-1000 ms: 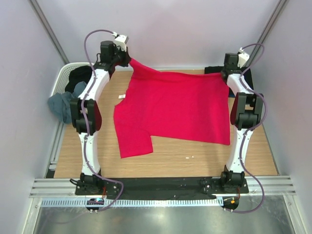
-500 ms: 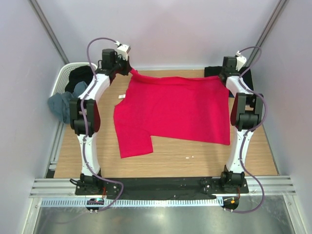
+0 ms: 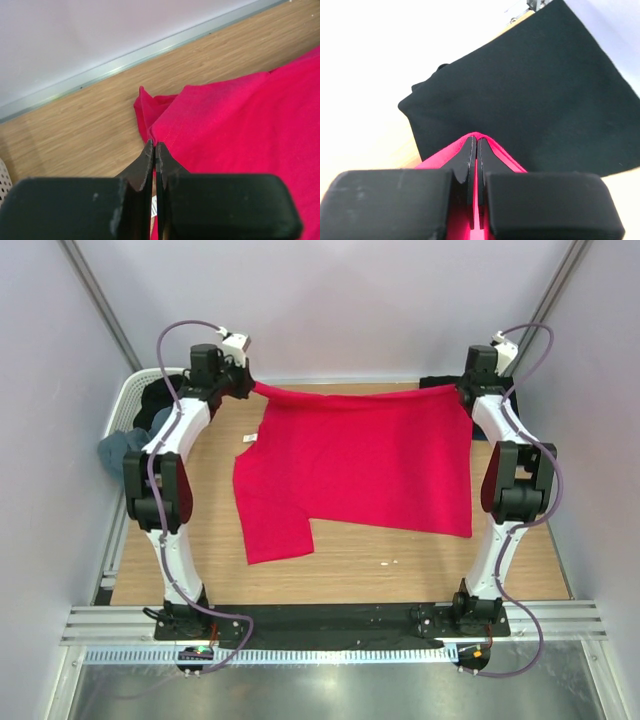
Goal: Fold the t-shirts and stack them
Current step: Fold the tshirt
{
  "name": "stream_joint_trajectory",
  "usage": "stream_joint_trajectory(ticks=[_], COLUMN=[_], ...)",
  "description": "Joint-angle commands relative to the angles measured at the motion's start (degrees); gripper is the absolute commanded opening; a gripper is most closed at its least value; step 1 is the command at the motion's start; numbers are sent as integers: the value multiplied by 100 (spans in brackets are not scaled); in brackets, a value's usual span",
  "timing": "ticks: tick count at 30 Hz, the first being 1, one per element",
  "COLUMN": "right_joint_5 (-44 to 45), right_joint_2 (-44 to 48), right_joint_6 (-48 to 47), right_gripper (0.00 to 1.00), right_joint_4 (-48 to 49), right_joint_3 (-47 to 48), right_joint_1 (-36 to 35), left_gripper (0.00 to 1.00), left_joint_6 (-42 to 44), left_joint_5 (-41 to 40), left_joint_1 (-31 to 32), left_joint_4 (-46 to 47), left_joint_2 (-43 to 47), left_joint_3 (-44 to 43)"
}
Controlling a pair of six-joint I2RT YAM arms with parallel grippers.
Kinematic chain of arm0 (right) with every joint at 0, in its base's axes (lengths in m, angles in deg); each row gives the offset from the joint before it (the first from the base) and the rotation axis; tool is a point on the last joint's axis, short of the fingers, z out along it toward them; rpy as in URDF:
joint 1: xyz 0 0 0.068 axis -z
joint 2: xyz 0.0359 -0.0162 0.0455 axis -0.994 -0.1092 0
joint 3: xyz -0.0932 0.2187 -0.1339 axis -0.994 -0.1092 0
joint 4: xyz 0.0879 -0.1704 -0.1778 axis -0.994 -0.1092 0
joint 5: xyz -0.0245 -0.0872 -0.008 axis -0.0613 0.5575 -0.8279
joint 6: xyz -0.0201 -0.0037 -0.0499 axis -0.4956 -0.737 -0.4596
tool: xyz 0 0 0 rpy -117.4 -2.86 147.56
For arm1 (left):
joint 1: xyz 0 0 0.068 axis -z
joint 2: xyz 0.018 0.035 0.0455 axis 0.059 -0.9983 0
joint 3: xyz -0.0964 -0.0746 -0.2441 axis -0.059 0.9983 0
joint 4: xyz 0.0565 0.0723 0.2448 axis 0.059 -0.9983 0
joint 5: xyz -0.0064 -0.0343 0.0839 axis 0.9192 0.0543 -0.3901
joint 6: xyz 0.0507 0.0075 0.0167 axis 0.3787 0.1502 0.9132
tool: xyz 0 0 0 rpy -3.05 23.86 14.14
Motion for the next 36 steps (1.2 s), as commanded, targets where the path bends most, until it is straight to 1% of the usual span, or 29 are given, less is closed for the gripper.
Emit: stream_joint_trajectory(ticks=[1, 7, 16, 21, 26, 30, 36], right_joint_5=[243, 50, -91, -65, -169, -205, -214], right_joint_2=[486, 644, 855, 846, 838, 776, 750], right_joint_6=[-182, -200, -305, -332, -367, -384, -402], right_gripper=[1, 1, 1, 1, 1, 1, 1], right_joint_4=[230, 116, -34, -166, -236, -429, -473], right_joint_3=[-206, -531, -901, -980, -1076, -1103, -1200], right_joint_1=[8, 69, 131, 166, 227, 236, 254], left_gripper=[0, 0, 0, 0, 0, 0, 0], left_joint_6=[-58, 12, -137, -225, -269, -366, -418], left_joint_5=[142, 169, 336, 397, 108, 151, 29], left_joint_1=[-53, -53, -53, -10, 61, 87, 333], left_joint_4=[282, 274, 204, 115, 89, 89, 72], left_joint_2=[364, 689, 1400, 1542, 1647, 1700, 1770], left_joint_3=[263, 712, 1618, 1969, 2435, 2672, 3015])
